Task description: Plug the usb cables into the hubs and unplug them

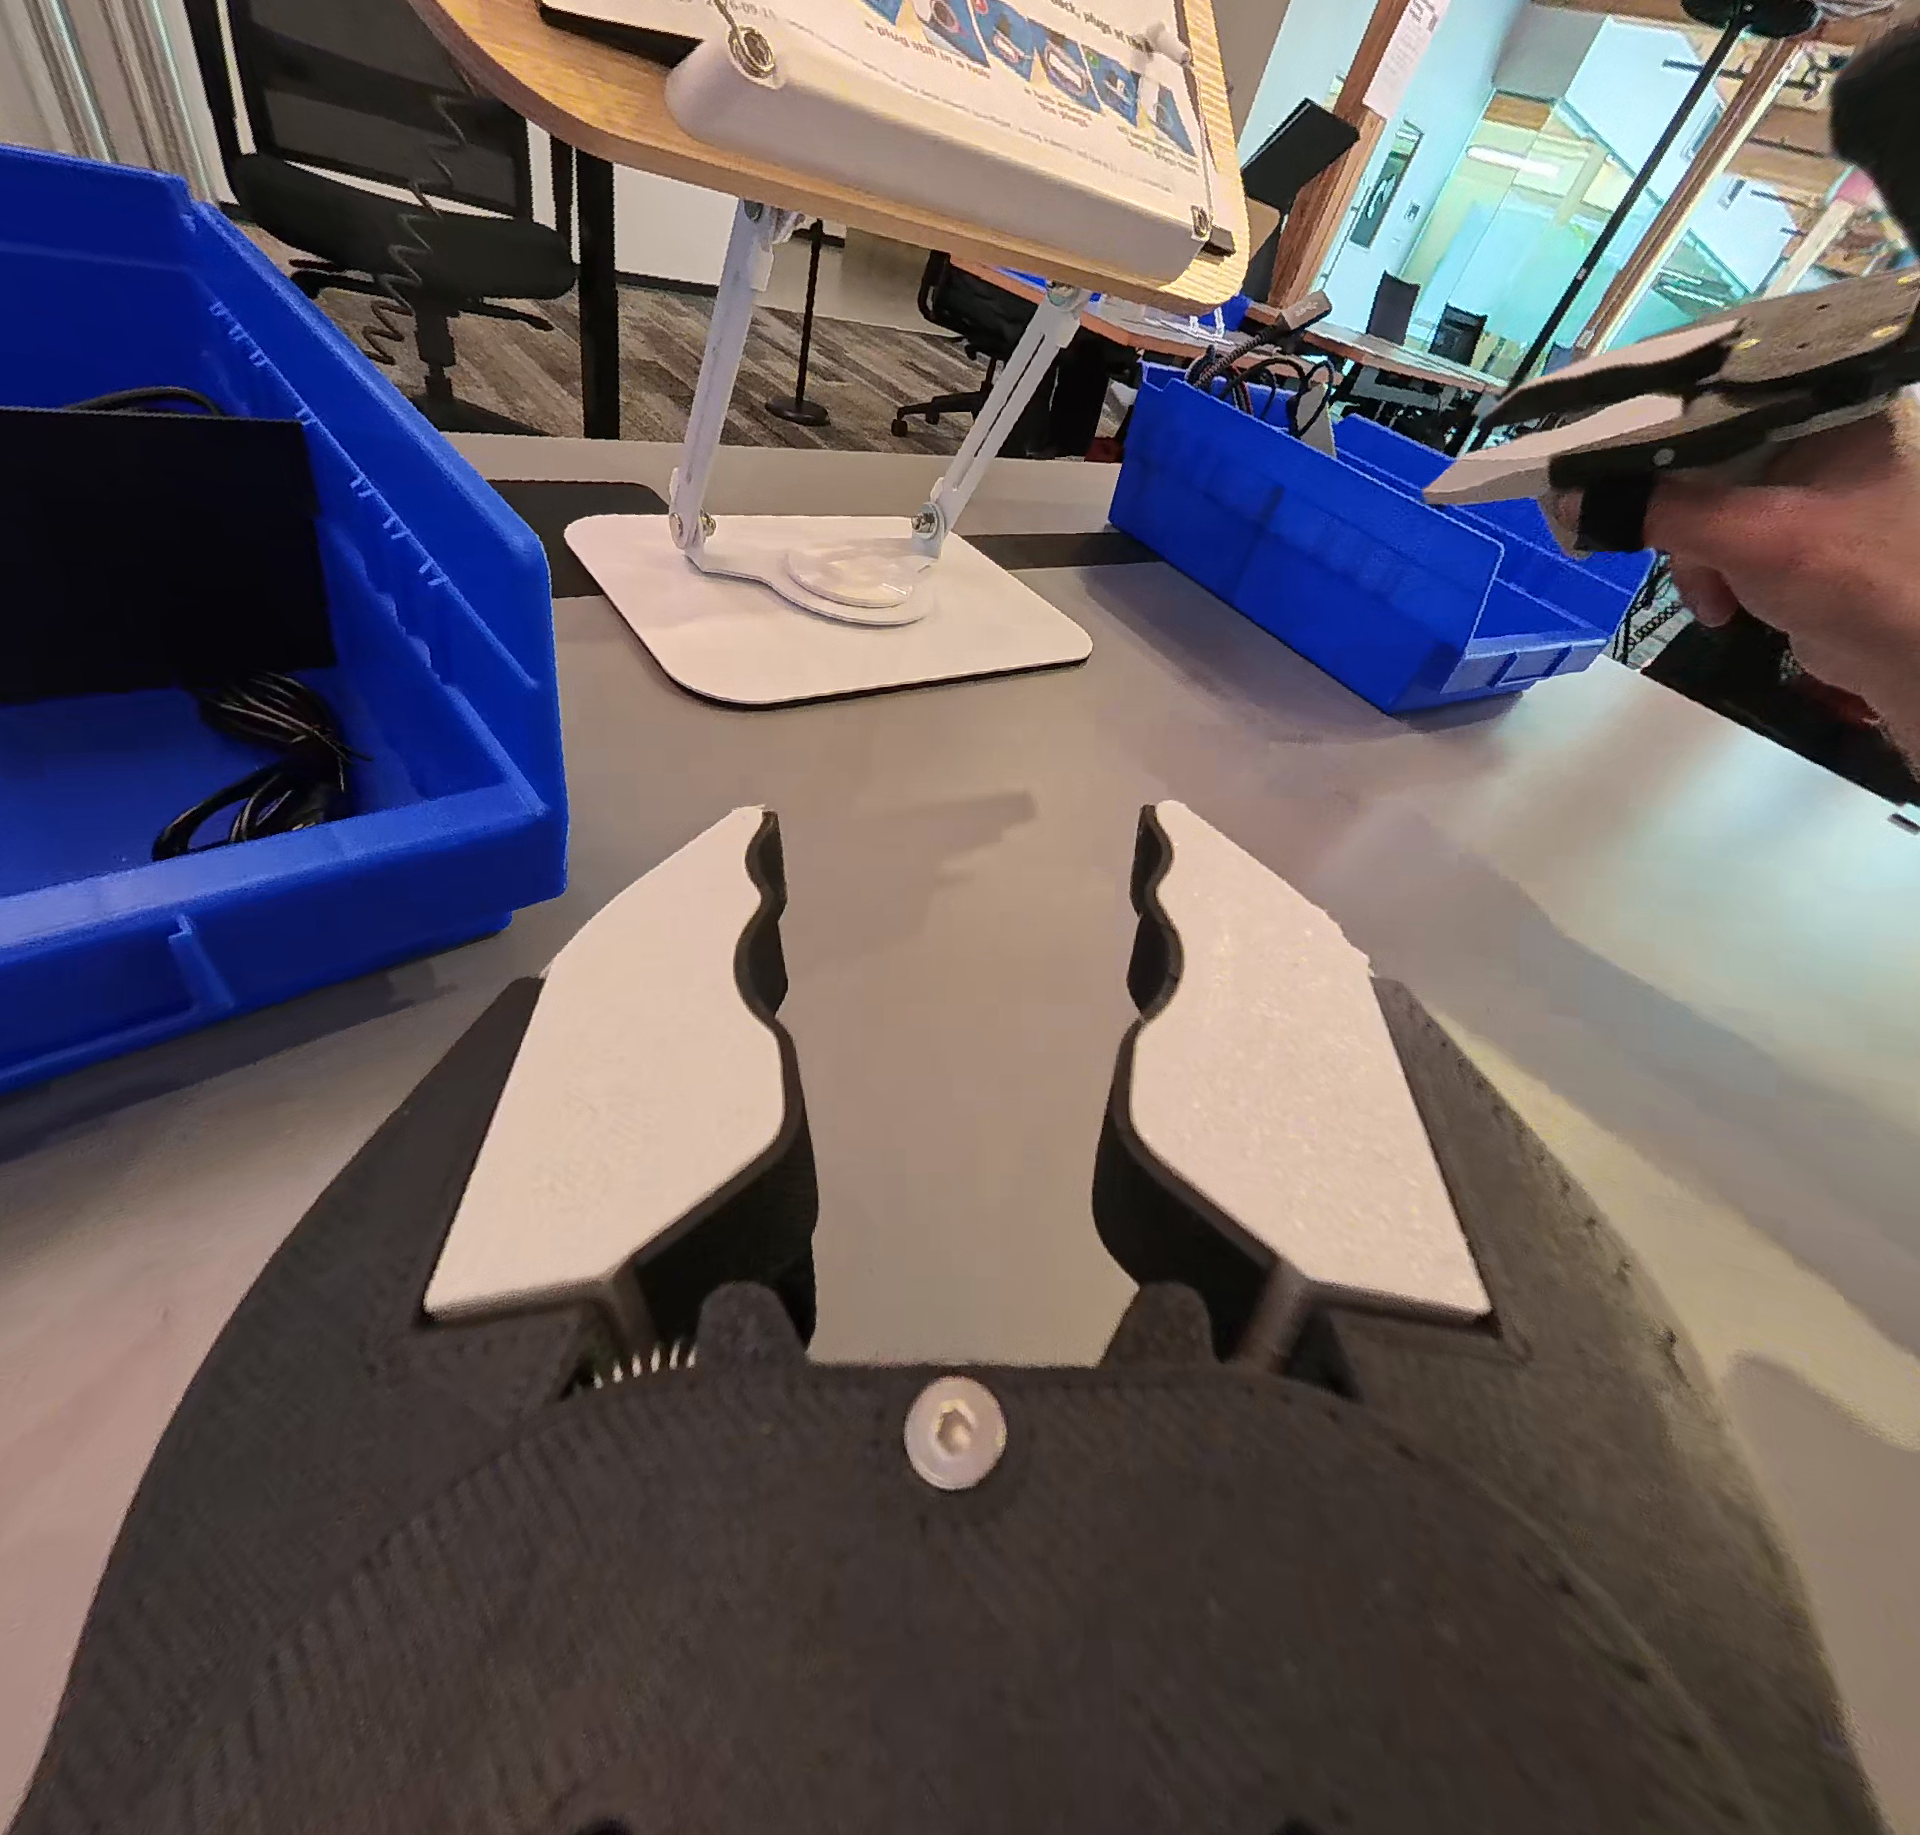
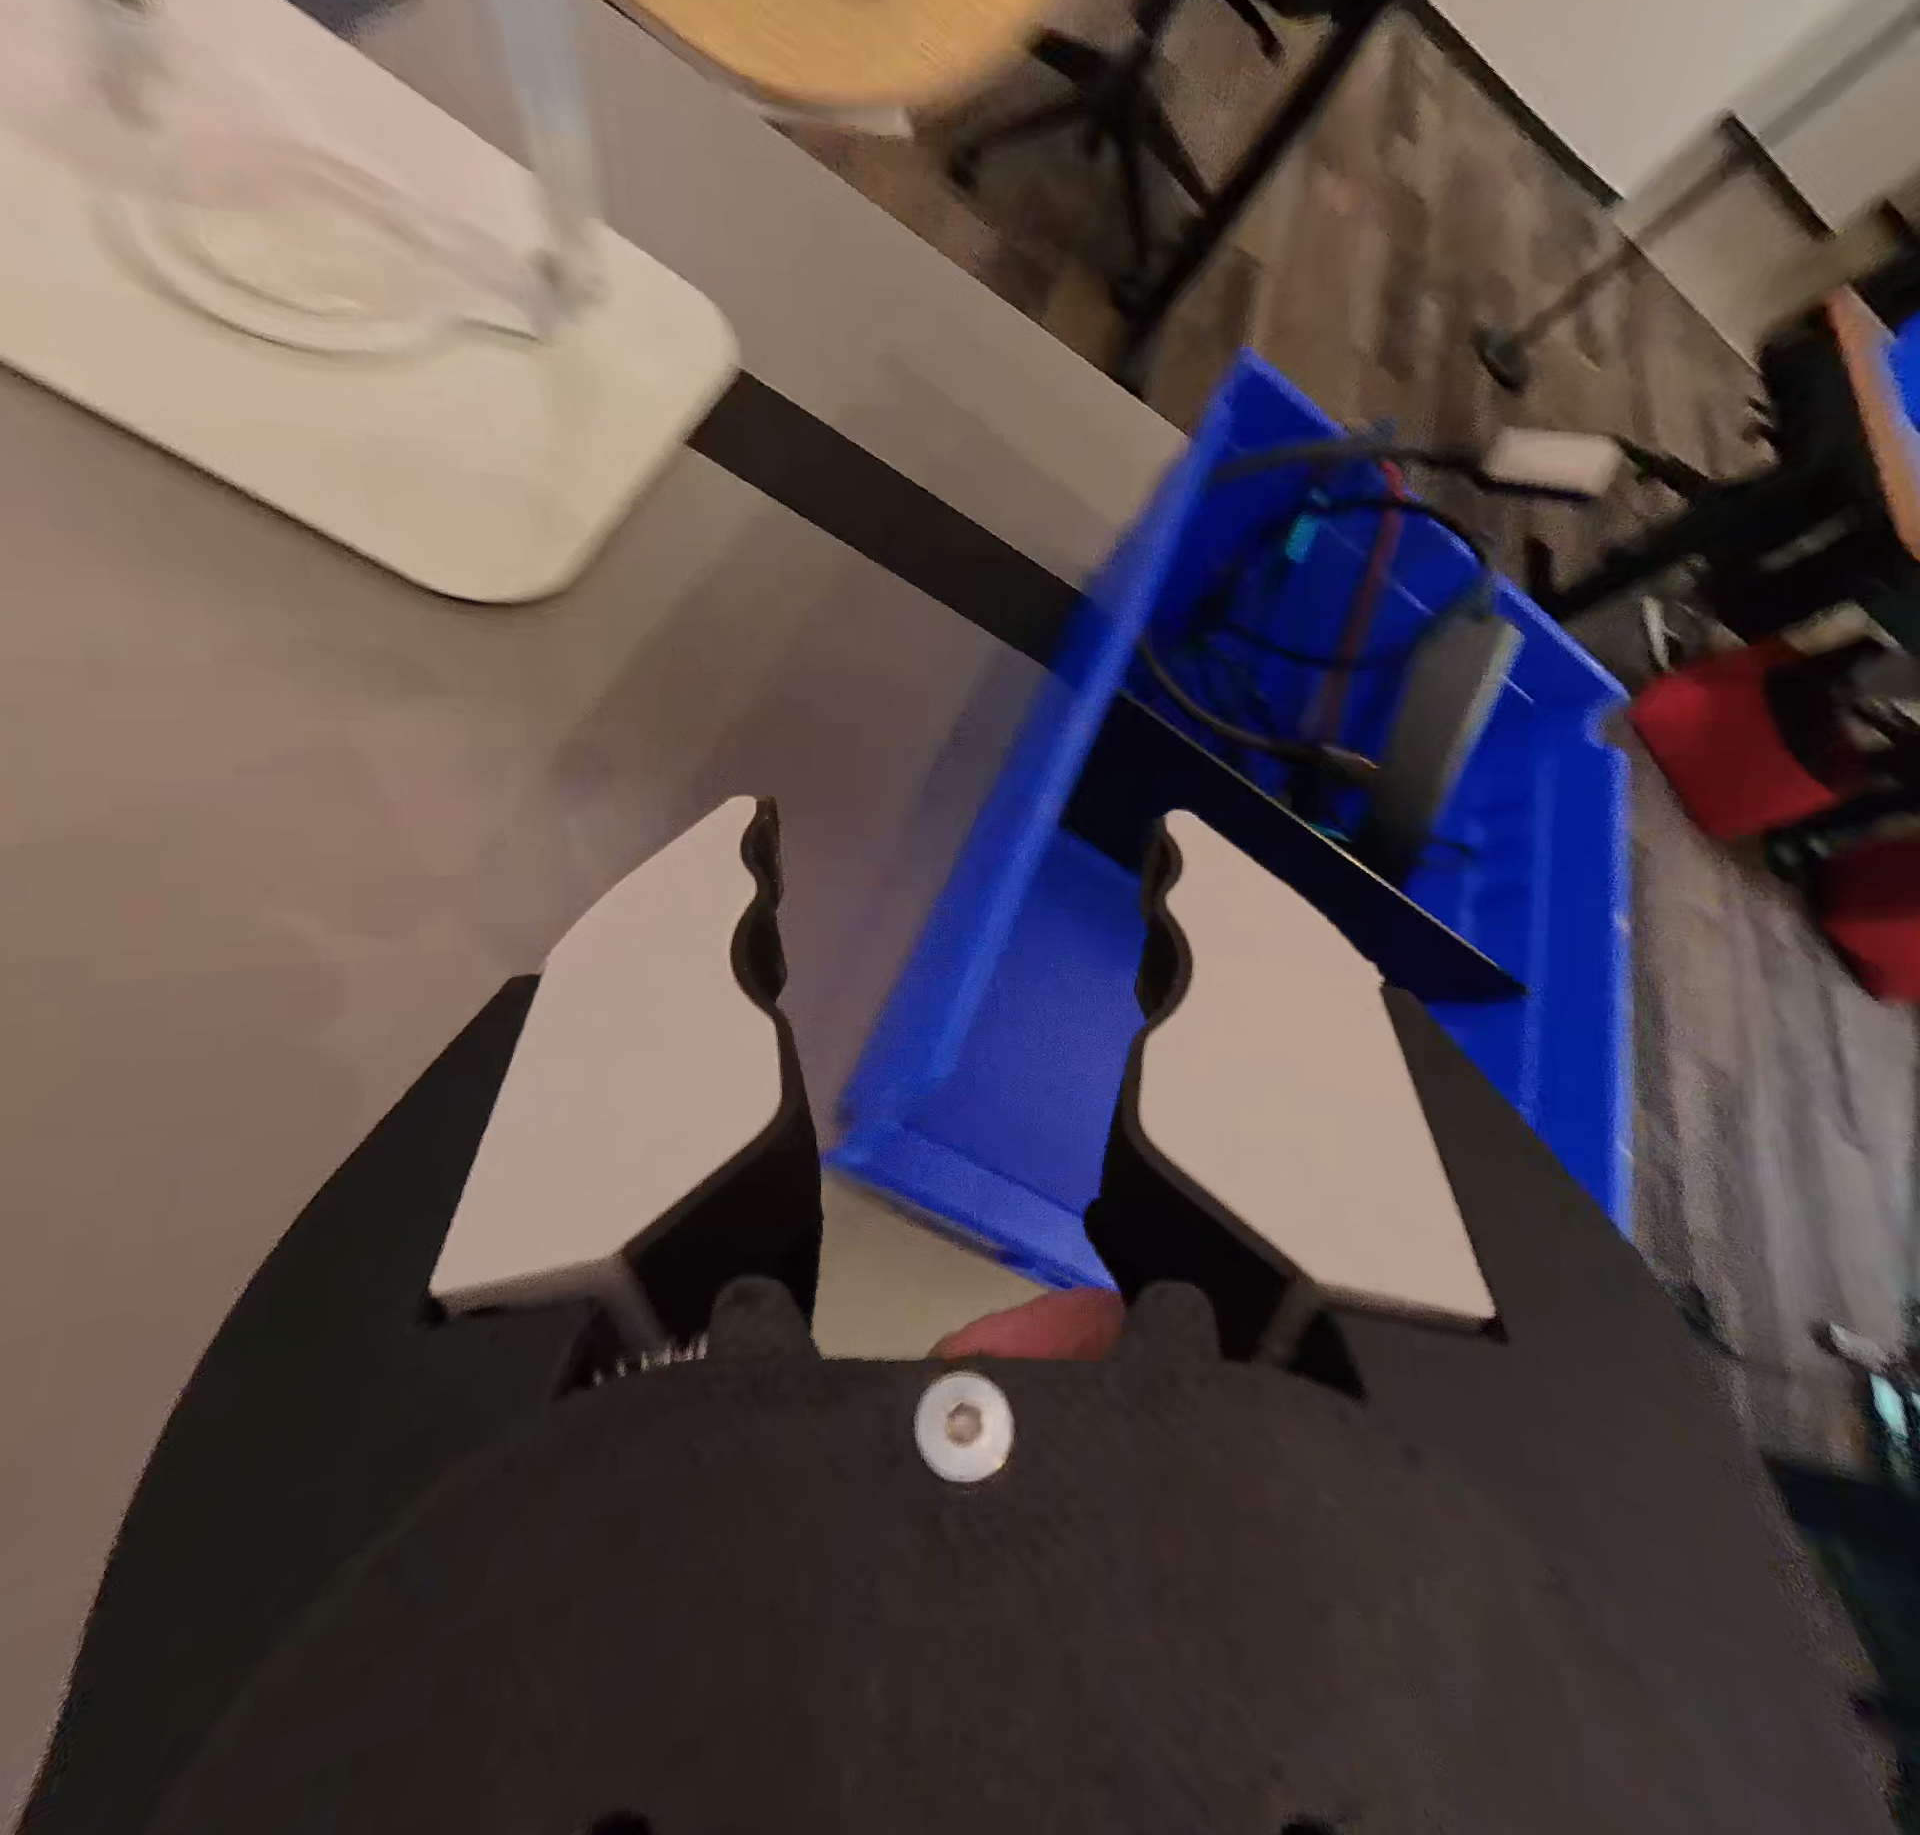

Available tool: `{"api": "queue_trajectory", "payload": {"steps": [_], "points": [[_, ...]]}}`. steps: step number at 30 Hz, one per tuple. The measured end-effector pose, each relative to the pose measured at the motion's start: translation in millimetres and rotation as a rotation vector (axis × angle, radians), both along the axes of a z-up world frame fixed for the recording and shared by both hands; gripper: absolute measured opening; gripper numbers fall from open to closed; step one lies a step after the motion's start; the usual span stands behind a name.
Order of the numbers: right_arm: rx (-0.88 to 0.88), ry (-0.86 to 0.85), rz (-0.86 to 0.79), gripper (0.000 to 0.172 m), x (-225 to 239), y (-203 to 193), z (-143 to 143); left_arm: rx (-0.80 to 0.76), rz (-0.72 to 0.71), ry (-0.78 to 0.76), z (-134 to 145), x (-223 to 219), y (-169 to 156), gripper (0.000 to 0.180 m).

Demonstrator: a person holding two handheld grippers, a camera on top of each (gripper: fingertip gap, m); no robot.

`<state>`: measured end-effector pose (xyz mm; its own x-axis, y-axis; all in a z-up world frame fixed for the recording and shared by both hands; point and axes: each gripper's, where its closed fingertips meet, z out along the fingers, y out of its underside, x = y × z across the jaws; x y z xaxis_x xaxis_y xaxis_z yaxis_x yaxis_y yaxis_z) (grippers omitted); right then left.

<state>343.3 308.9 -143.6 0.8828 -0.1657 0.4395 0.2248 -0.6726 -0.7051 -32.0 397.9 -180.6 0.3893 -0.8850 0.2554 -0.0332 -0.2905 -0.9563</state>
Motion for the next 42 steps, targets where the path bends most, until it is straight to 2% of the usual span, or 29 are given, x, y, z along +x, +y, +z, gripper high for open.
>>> {"api": "queue_trajectory", "payload": {"steps": [2,5,6,13,15,16,27,36,37,38,40,42], "points": [[-0.010,-0.020,-0.068,0.066,27.0,-7.4,-4.5,-0.002,0.004,-0.002,0.0,-0.4,0.5,0.064],[-0.061,0.096,-0.100,0.075,41.4,-9.7,-27.0,-0.001,0.009,-0.007,0.7,-1.1,1.0,0.064],[-0.051,0.136,-0.093,0.072,40.1,-7.6,-29.3,-0.001,0.009,-0.009,0.9,-1.3,0.9,0.064],[-0.134,0.303,-0.022,0.024,16.4,0.7,-44.1,-0.006,-0.003,-0.024,2.1,-1.6,-0.6,0.065],[-0.160,0.285,-0.017,0.011,12.6,0.5,-45.3,-0.014,-0.007,-0.034,2.8,-2.3,-0.3,0.065],[-0.168,0.268,-0.023,0.010,12.8,-0.1,-45.4,-0.019,-0.010,-0.037,2.7,-2.2,-0.1,0.065],[-0.202,0.308,-0.041,0.008,-1.8,-14.2,-46.0,-0.026,0.009,-0.094,8.6,-9.9,3.3,0.066],[-0.165,0.361,0.016,0.009,-24.8,-22.7,-44.4,-0.021,0.002,-0.068,6.7,-8.6,2.6,0.067],[-0.132,0.380,0.022,0.012,-25.9,-22.1,-41.1,-0.018,0.013,-0.072,8.7,-11.8,6.0,0.066],[-0.081,0.393,0.032,0.026,-27.3,-21.2,-34.6,-0.007,0.031,-0.071,11.9,-16.7,11.8,0.065],[0.003,0.378,0.066,0.037,-30.6,-22.6,-19.9,0.053,0.087,-0.040,23.9,-31.0,30.3,0.064],[0.060,0.312,0.121,0.038,-36.7,-26.3,-7.5,0.154,0.137,0.016,45.2,-45.5,55.8,0.061]]}}
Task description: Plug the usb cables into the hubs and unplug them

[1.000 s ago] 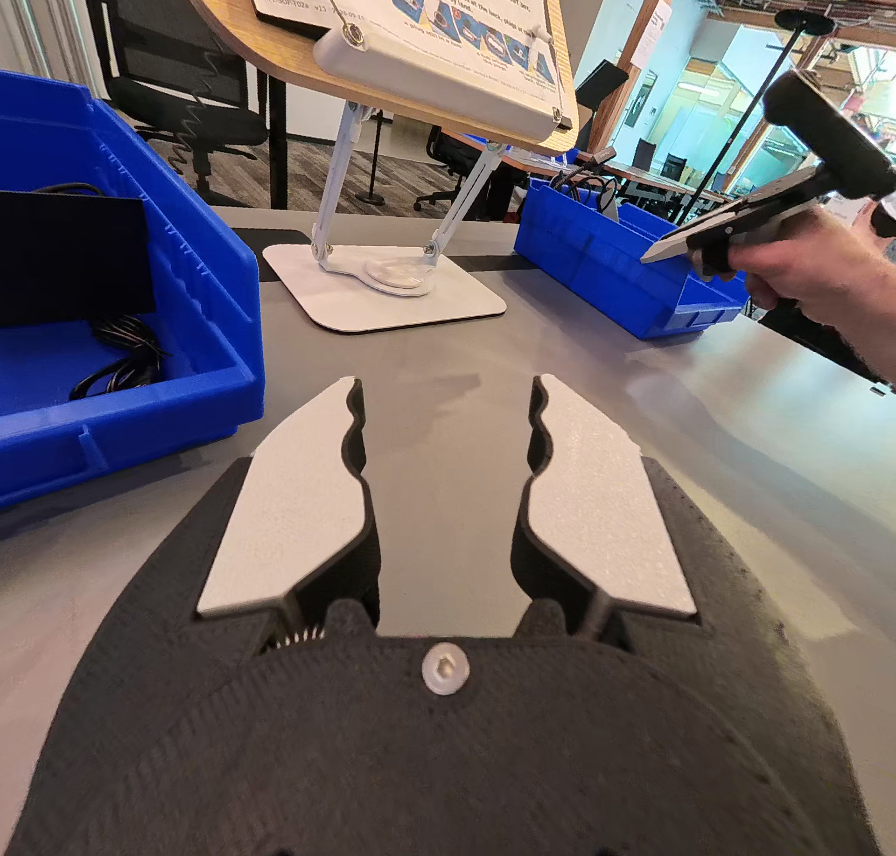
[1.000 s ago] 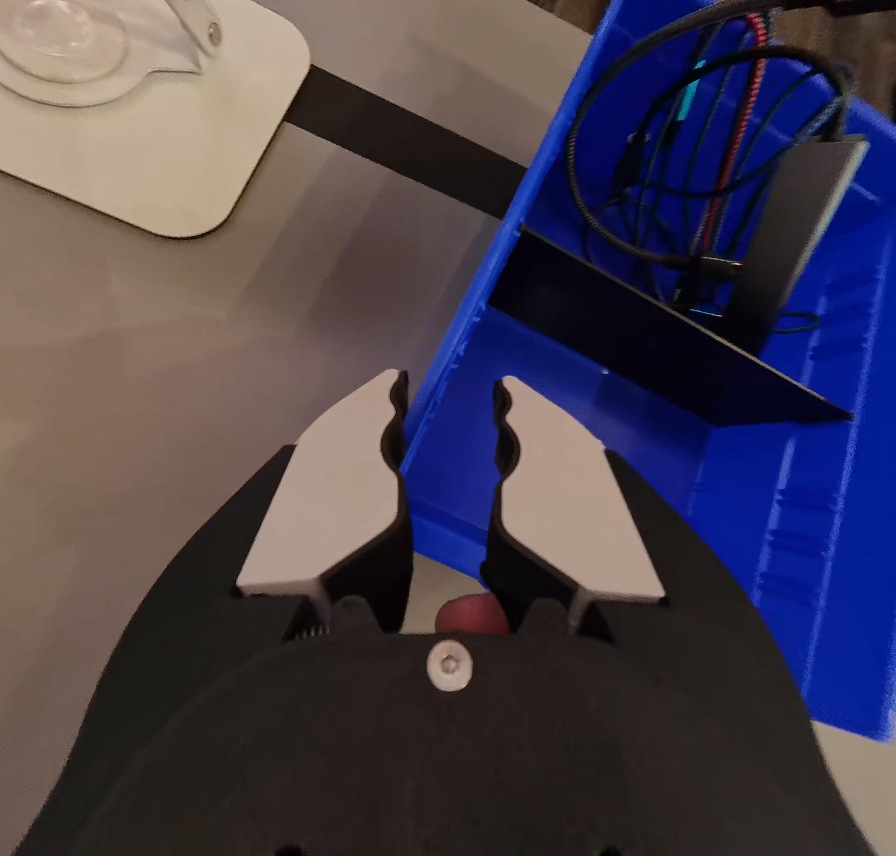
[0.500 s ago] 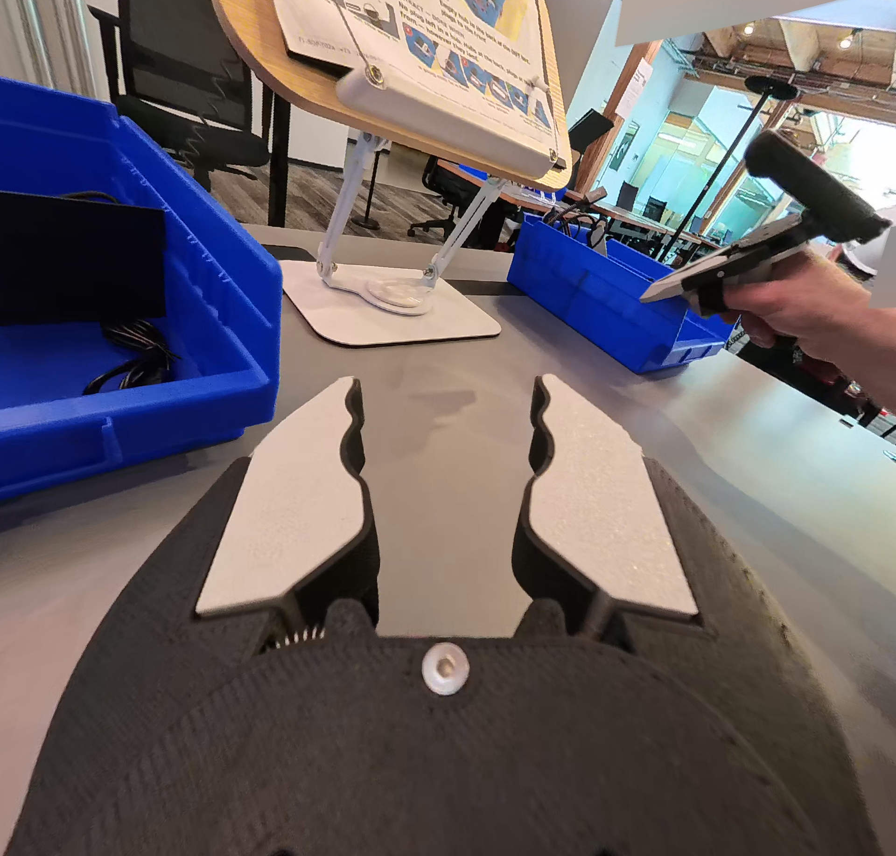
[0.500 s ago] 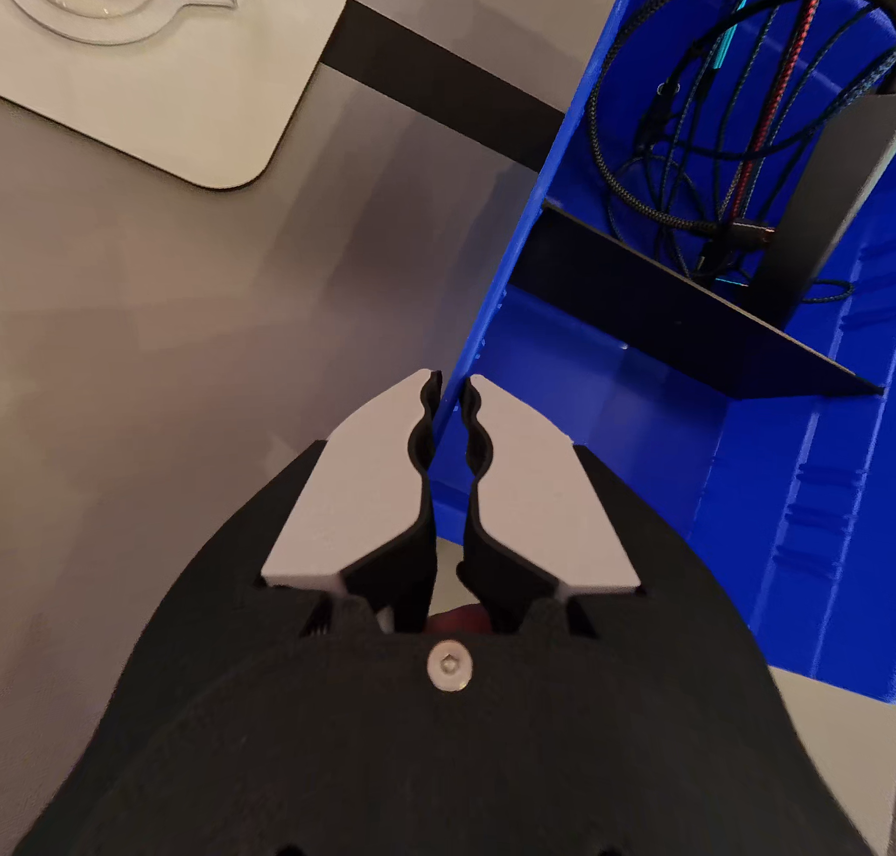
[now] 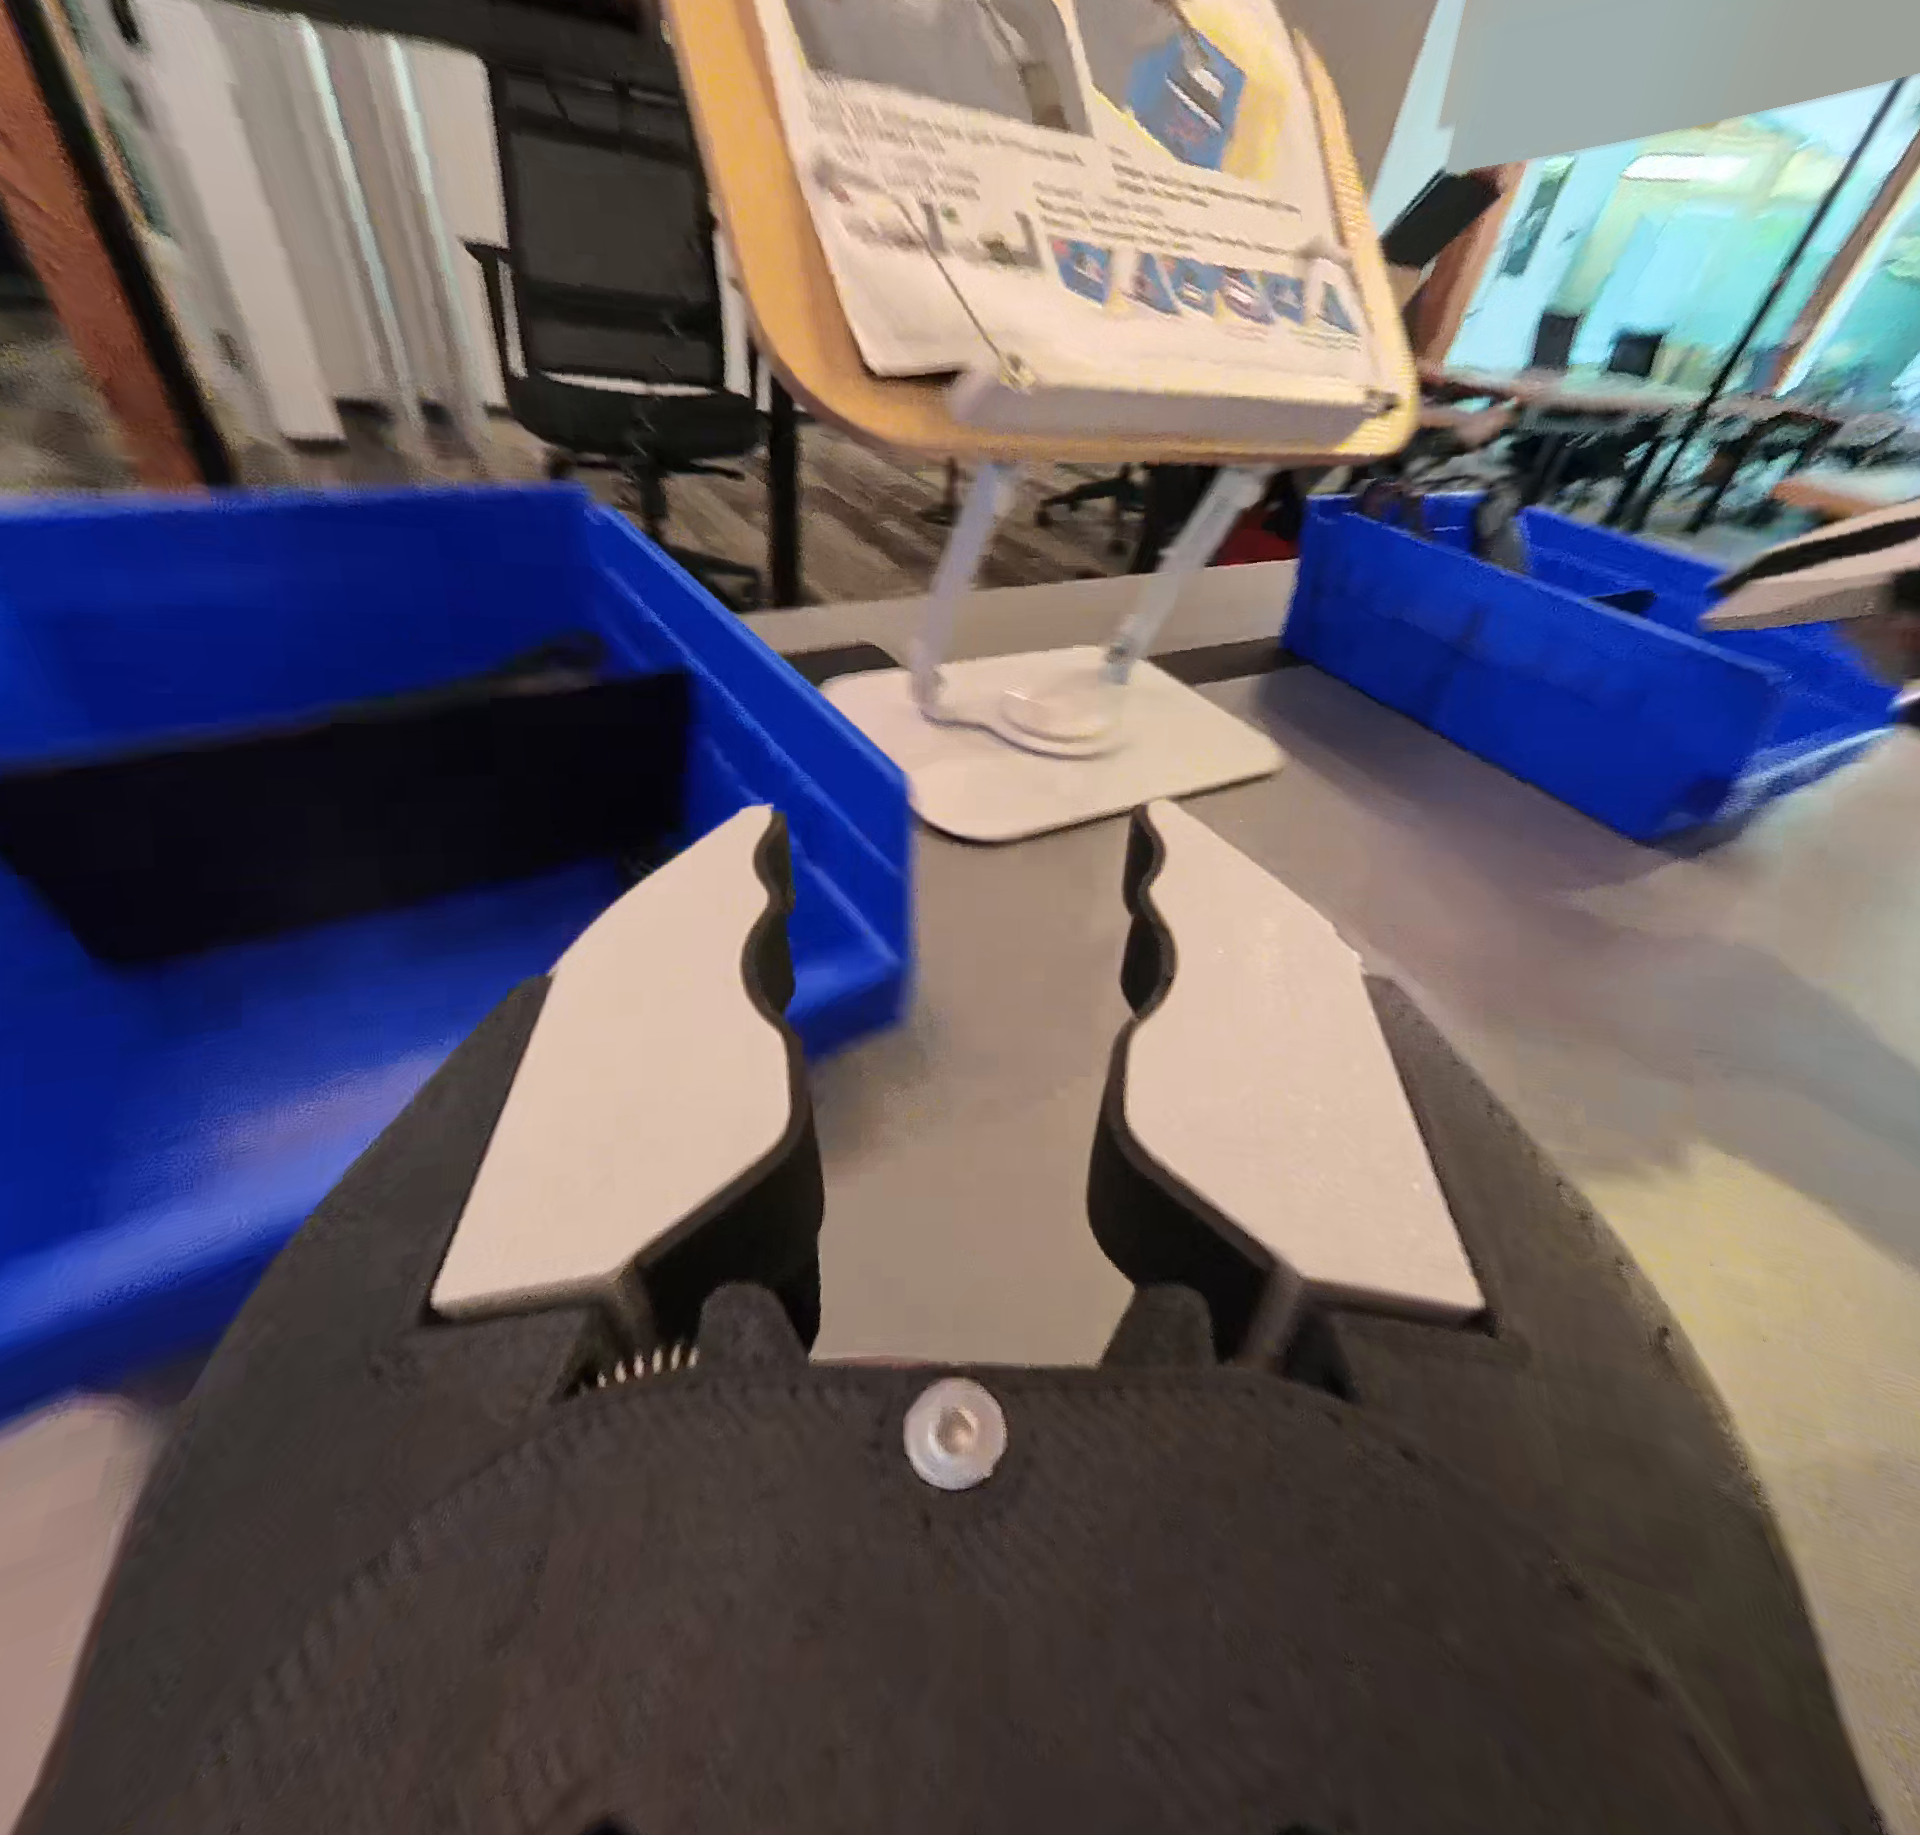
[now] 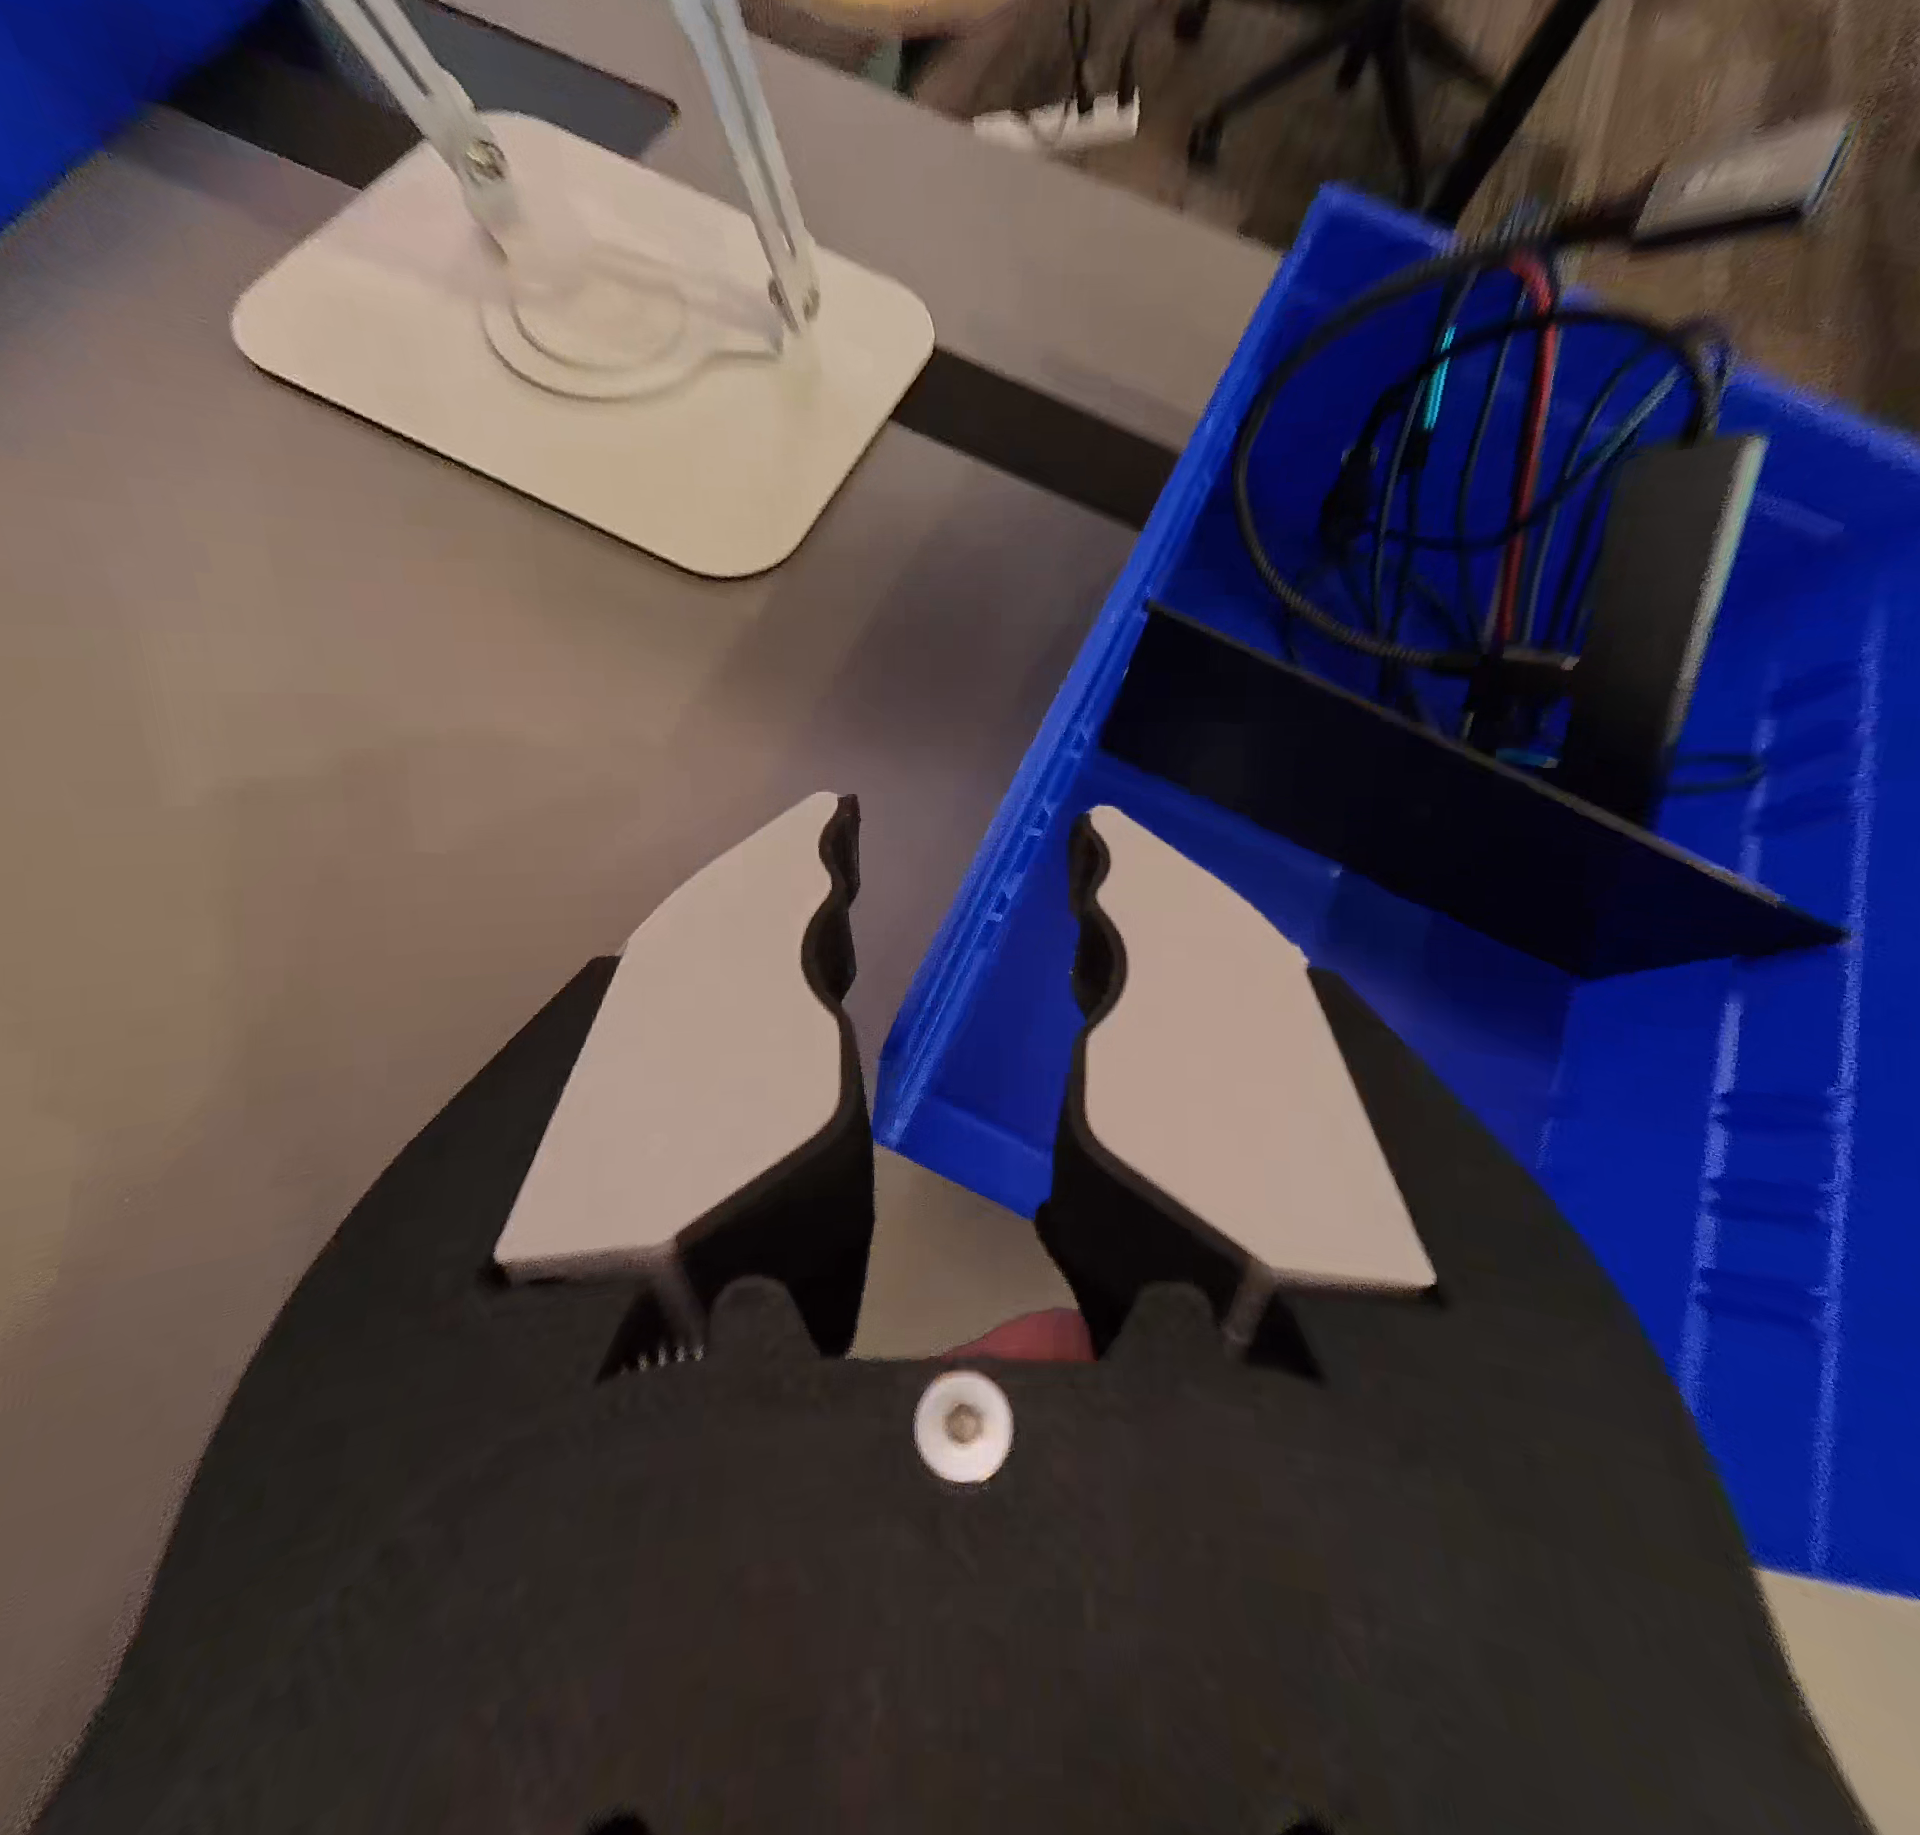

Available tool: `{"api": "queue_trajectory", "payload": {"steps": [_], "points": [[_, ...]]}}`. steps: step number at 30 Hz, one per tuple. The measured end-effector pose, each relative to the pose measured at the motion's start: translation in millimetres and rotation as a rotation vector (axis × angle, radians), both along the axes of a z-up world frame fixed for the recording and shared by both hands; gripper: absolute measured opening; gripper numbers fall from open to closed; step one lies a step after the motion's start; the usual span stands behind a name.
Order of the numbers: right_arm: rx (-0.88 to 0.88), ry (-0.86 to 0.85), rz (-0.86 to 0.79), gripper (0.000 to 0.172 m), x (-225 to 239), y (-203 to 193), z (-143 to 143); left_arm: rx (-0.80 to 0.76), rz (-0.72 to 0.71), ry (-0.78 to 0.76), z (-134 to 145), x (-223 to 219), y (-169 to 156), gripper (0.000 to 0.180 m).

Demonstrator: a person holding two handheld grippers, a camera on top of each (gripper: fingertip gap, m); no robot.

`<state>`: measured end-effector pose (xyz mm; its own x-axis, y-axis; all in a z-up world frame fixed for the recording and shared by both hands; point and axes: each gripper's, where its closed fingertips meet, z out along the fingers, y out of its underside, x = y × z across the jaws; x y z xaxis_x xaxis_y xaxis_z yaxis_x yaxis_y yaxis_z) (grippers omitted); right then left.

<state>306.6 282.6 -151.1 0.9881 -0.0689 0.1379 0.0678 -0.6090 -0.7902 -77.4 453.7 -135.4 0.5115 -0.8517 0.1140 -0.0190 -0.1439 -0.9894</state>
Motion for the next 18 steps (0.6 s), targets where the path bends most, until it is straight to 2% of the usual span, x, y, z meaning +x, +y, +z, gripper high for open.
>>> {"api": "queue_trajectory", "payload": {"steps": [2,6,9,12,16,18], "points": [[0.050,-0.068,0.063,0.037,-11.8,-5.0,7.7,0.106,0.024,0.106,21.2,-5.8,31.6,0.060],[0.129,-0.128,0.203,0.033,-48.5,-20.1,16.3,0.327,-0.051,0.512,39.7,8.4,110.5,0.053],[0.176,-0.027,0.285,0.032,-80.8,-35.2,10.0,0.322,-0.180,0.677,33.4,31.5,168.4,0.047],[0.176,0.050,0.325,0.031,-101.5,-52.7,-5.8,0.226,-0.353,0.852,-2.8,53.7,206.0,0.043],[0.171,0.152,0.347,0.030,-118.6,-68.1,-21.9,0.141,-0.522,1.131,-67.9,61.5,230.6,0.047],[0.157,0.172,0.354,0.031,-122.3,-72.5,-29.3,0.082,-0.578,1.182,-89.4,62.5,234.9,0.048]]}}
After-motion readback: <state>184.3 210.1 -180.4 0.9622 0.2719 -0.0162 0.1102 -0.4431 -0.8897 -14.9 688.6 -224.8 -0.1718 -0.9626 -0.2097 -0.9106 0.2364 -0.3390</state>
